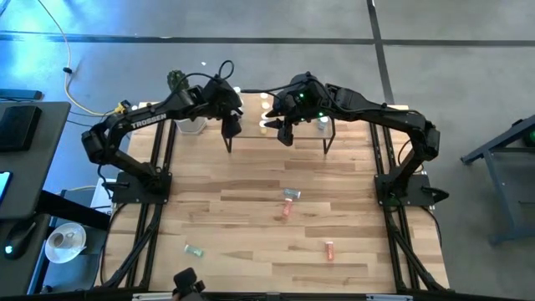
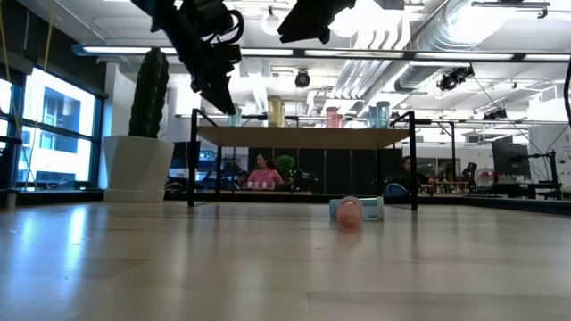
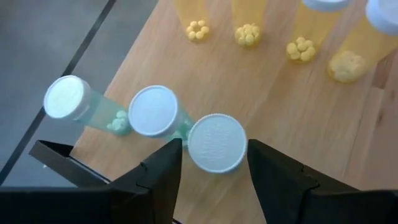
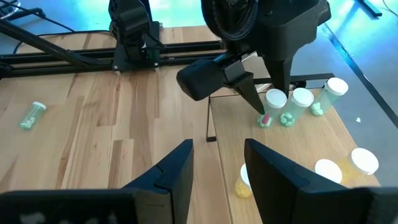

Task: Pick and place medicine bottles onto shelf by color
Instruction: Put the light blue pill bottle on the shelf aligned with the other light blue pill bottle, then put the orange pill bottle on the shelf

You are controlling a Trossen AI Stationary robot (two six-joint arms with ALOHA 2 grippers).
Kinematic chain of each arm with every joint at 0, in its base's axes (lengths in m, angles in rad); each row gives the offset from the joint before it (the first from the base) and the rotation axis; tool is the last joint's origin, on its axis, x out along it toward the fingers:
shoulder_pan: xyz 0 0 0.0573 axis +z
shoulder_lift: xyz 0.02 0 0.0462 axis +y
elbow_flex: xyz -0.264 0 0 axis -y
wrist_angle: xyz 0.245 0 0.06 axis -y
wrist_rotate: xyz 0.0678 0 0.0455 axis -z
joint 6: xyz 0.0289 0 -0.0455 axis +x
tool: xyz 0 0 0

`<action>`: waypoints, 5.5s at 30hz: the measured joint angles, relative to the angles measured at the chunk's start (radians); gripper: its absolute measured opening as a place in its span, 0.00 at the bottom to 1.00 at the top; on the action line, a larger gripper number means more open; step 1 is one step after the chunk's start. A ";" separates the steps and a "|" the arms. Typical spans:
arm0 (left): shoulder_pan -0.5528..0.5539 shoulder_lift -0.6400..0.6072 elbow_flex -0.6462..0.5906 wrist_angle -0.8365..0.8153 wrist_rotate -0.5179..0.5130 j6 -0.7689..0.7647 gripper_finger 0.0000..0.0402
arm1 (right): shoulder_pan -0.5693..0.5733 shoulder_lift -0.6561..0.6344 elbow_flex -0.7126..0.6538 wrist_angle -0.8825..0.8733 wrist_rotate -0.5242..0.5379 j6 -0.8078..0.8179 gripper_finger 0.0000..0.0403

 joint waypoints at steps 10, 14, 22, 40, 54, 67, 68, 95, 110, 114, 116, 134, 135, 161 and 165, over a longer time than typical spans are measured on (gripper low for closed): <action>-0.003 -0.071 0.002 -0.023 -0.007 -0.003 0.47 | 0.000 0.000 0.000 -0.012 0.000 0.000 0.33; -0.004 -0.109 0.002 -0.055 -0.038 -0.008 0.47 | 0.000 0.000 0.000 -0.014 0.000 0.001 0.33; -0.012 -0.208 0.002 -0.122 -0.069 -0.117 0.47 | 0.021 -0.010 0.000 -0.050 0.002 0.012 0.33; -0.285 -0.466 -0.336 0.090 -0.003 -0.366 0.47 | 0.144 -0.034 -0.077 -0.495 0.081 0.143 0.33; -0.482 -0.481 -0.522 0.390 -0.007 -0.438 0.47 | 0.414 -0.034 -0.370 -0.499 0.084 0.689 0.33; -0.531 -0.481 -0.522 0.389 -0.018 -0.438 0.47 | 0.742 -0.034 -0.427 -0.447 0.167 1.366 0.33; -0.534 -0.481 -0.522 0.389 -0.018 -0.438 0.47 | 0.765 -0.034 -0.427 -0.447 0.176 1.416 0.33; -0.658 -0.481 -0.522 0.386 -0.019 -0.474 0.47 | 1.025 -0.033 -0.427 -0.421 0.238 1.891 0.35; -0.660 -0.481 -0.522 0.376 -0.022 -0.472 0.47 | 1.037 0.099 -0.427 -0.382 0.237 2.052 0.50; -0.660 -0.481 -0.522 0.376 -0.022 -0.472 0.47 | 1.032 0.136 -0.427 -0.370 0.230 2.057 0.50; -0.660 -0.481 -0.522 0.376 -0.022 -0.472 0.47 | 1.028 0.156 -0.427 -0.371 0.229 2.069 0.50; -0.660 -0.481 -0.522 0.377 -0.022 -0.472 0.47 | 1.015 0.242 -0.515 -0.246 0.207 2.070 0.50; -0.660 -0.481 -0.522 0.377 -0.022 -0.472 0.47 | 1.015 0.241 -0.517 -0.244 0.208 2.069 0.50; -0.660 -0.481 -0.521 0.377 -0.022 -0.474 0.47 | 1.015 0.208 -0.516 -0.280 0.135 2.043 0.33; -0.660 -0.481 -0.522 0.377 -0.022 -0.473 0.47 | 1.015 0.208 -0.519 -0.279 0.129 2.042 0.39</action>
